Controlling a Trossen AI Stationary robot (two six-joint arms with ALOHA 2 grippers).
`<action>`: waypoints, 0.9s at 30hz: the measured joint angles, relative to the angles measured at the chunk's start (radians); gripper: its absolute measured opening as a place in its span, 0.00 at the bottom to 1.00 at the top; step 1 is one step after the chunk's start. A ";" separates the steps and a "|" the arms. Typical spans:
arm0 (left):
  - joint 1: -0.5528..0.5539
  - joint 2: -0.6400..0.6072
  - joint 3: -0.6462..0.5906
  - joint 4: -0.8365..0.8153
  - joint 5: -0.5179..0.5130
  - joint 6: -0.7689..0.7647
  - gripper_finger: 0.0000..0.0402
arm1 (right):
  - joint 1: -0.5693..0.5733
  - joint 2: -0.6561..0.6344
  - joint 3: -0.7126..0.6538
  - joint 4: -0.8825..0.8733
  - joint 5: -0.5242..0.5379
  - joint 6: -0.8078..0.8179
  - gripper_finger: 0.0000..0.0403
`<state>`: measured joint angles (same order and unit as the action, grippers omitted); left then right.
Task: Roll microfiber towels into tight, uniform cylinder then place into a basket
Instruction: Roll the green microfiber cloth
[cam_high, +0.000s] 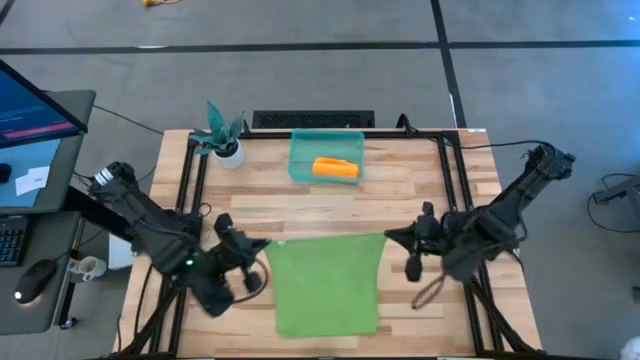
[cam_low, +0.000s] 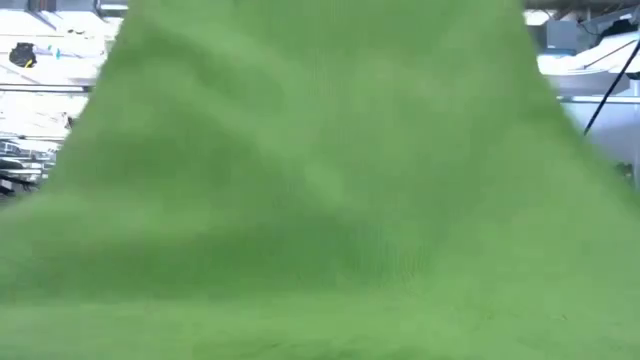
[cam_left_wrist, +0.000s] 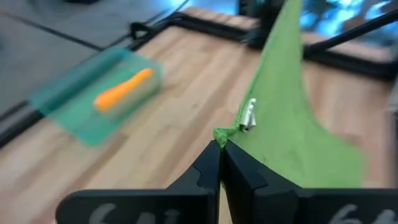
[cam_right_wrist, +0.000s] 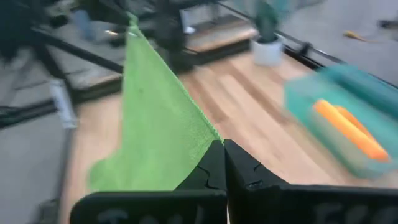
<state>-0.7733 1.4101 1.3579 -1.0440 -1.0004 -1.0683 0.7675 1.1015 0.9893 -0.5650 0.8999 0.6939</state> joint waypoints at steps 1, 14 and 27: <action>0.018 0.000 -0.029 0.001 -0.005 0.000 0.00 | -0.021 0.000 -0.021 -0.004 0.001 0.015 0.01; 0.228 -0.001 -0.333 0.167 -0.036 0.108 0.00 | -0.174 0.000 -0.246 0.084 -0.026 0.040 0.01; 0.345 -0.001 -0.470 0.433 0.020 0.428 0.00 | -0.228 0.000 -0.451 0.360 -0.066 0.009 0.01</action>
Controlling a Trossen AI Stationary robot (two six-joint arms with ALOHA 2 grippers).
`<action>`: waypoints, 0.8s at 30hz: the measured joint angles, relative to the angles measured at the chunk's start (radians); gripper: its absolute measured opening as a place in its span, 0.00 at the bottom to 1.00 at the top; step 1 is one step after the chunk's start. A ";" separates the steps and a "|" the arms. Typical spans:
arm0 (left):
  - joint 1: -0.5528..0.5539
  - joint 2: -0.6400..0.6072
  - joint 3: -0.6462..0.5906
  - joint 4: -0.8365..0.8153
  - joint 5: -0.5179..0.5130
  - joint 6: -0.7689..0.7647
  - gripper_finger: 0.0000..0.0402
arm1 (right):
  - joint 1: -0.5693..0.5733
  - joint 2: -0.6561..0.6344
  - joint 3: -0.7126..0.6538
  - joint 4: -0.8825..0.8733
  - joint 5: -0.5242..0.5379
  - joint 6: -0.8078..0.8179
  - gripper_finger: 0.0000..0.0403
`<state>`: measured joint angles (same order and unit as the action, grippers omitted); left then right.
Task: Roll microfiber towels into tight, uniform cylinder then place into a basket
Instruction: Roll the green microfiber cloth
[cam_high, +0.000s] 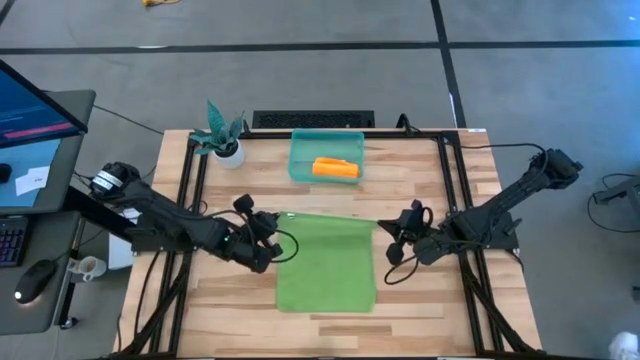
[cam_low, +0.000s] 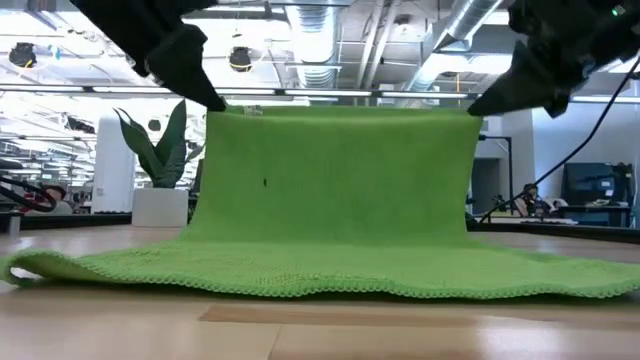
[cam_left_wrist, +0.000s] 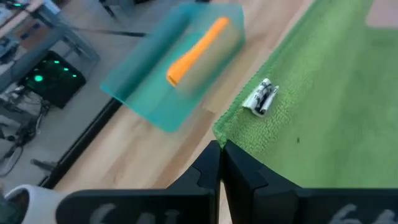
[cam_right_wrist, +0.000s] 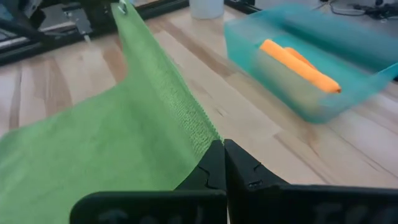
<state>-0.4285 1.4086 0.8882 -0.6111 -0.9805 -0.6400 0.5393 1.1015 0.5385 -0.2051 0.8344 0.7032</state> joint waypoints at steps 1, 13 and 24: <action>0.006 0.000 -0.002 0.006 0.023 0.018 0.00 | 0.000 0.000 -0.010 0.015 -0.001 -0.011 0.01; 0.016 0.000 -0.002 0.024 0.250 0.189 0.00 | 0.004 0.108 -0.023 0.131 -0.062 -0.023 0.01; -0.079 0.000 -0.002 0.027 0.350 0.092 0.00 | 0.044 0.335 -0.024 0.356 -0.180 -0.022 0.01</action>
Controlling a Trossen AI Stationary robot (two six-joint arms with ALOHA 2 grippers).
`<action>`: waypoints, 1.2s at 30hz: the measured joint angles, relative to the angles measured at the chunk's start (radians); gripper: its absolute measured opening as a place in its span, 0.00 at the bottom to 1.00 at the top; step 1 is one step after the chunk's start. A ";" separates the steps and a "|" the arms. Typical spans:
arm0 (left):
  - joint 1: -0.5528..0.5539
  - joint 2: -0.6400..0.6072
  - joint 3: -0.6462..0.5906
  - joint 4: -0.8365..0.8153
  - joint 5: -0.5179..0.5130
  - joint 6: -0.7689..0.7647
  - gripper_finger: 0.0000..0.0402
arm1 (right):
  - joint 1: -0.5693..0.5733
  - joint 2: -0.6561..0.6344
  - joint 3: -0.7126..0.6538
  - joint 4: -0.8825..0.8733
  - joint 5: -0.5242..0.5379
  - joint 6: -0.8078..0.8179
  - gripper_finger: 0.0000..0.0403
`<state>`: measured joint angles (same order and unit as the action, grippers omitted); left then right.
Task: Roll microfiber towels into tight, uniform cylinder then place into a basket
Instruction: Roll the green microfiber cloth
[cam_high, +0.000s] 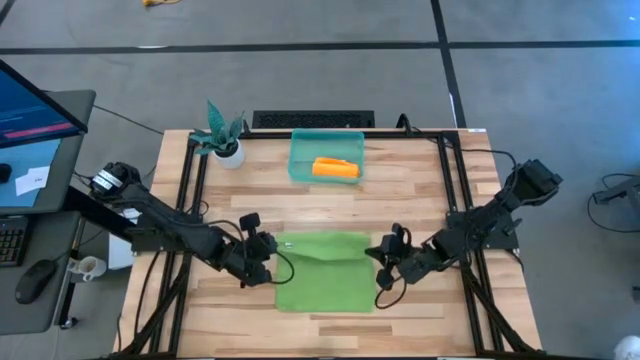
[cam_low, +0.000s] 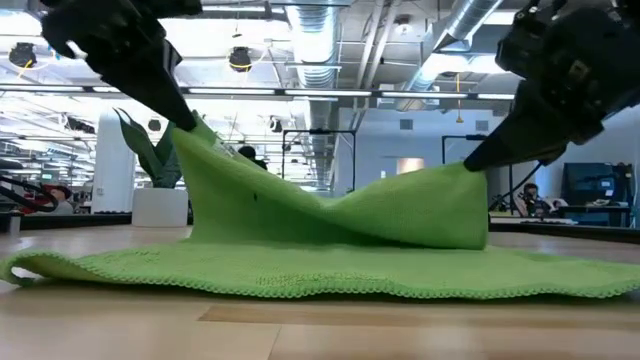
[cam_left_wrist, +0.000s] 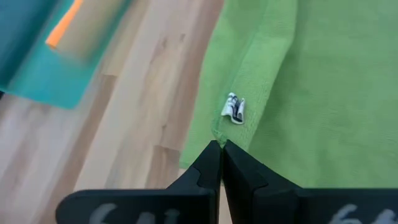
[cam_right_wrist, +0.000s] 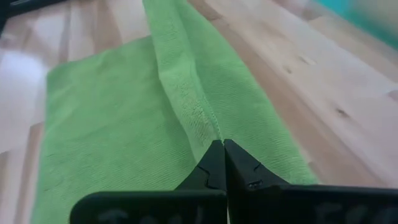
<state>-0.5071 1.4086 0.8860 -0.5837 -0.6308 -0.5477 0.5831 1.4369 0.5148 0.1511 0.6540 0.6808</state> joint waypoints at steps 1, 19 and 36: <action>-0.011 0.000 0.000 0.000 0.000 -0.005 0.00 | 0.007 0.006 0.000 0.008 0.000 0.001 0.01; -0.059 0.000 0.000 0.037 0.227 -0.114 0.00 | 0.072 -0.012 0.001 -0.069 -0.109 0.018 0.02; -0.059 0.001 0.000 0.069 0.253 -0.310 0.00 | 0.124 -0.012 0.048 -0.125 -0.213 -0.034 0.02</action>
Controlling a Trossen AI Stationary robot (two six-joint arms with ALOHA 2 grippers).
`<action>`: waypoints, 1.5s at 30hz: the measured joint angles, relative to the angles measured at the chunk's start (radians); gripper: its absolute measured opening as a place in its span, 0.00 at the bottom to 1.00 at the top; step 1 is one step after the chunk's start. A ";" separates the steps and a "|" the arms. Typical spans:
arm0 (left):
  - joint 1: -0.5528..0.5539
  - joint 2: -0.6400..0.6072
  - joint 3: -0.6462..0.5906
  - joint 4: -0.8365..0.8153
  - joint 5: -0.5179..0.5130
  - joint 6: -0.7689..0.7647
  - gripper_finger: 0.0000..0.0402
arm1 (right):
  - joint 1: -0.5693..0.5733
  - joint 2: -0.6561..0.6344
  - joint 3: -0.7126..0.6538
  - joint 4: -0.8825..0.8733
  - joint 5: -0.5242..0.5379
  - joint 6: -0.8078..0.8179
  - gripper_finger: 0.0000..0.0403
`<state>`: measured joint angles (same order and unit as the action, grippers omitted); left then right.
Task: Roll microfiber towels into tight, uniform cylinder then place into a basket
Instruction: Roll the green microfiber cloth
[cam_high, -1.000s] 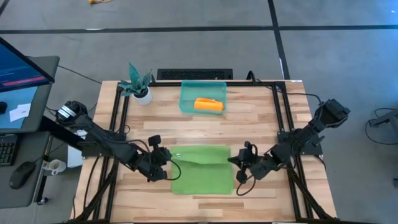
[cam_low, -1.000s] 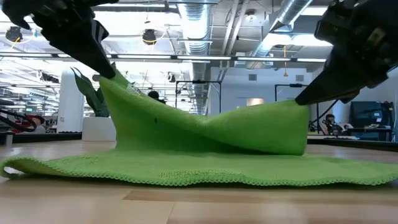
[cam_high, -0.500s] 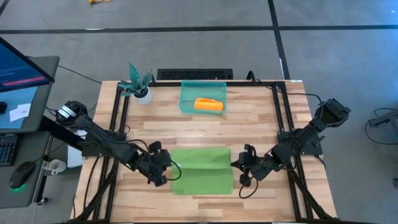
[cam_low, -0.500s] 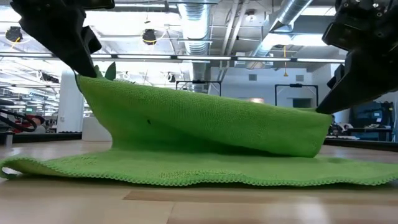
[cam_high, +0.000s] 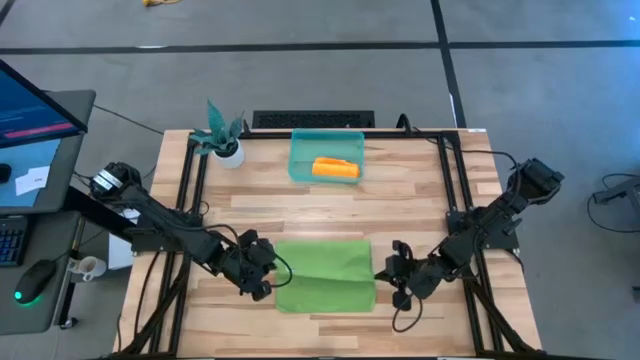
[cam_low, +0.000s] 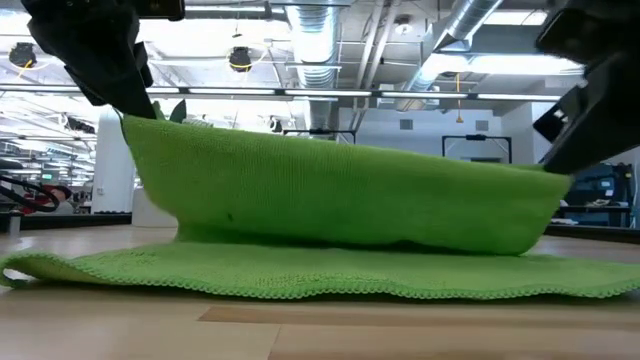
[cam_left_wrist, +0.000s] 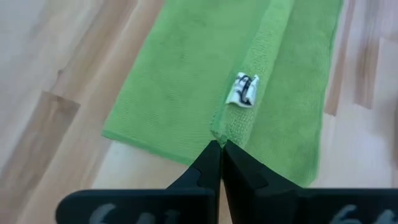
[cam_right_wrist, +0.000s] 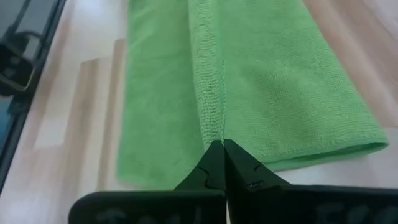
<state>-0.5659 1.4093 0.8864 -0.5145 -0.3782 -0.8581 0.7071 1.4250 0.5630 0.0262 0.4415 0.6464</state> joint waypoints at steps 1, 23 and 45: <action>0.000 0.005 0.000 0.003 0.004 -0.006 0.00 | 0.012 0.000 0.005 -0.011 0.001 0.000 0.02; -0.061 0.211 0.001 0.180 0.106 -0.086 0.00 | 0.056 0.003 0.014 -0.035 0.002 0.061 0.02; -0.092 0.209 0.001 0.223 0.107 -0.089 0.00 | 0.065 0.003 0.014 -0.018 -0.039 0.055 0.02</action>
<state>-0.6582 1.6188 0.8871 -0.2914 -0.2714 -0.9474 0.7723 1.4284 0.5766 0.0078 0.4021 0.7017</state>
